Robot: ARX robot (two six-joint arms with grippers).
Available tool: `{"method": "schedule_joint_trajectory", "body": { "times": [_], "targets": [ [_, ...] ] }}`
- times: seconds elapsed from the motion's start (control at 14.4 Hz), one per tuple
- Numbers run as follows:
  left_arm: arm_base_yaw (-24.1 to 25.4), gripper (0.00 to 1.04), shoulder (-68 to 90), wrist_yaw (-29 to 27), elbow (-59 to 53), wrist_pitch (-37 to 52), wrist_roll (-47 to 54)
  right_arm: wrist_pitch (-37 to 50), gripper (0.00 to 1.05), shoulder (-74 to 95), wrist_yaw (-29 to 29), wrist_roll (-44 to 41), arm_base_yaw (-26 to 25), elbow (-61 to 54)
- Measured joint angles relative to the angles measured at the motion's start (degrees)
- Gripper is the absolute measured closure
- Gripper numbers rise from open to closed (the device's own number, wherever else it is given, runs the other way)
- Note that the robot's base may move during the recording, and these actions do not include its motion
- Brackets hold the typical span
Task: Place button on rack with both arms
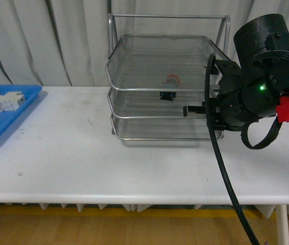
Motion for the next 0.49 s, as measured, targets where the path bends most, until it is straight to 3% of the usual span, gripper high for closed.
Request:
{"method": "schedule_joint_trajectory", "body": {
  "times": [0.28,0.49],
  "targets": [
    [0.0,0.07,0.0,0.0,0.0,0.0,0.0,2.54,1.03,-0.22,-0.13,0.98,-0.24,-1.03],
    [0.0,0.07,0.0,0.0,0.0,0.0,0.0,5.46,1.03,-7.8,-3.67,3.48,0.04,-11.45]
  ]
}}
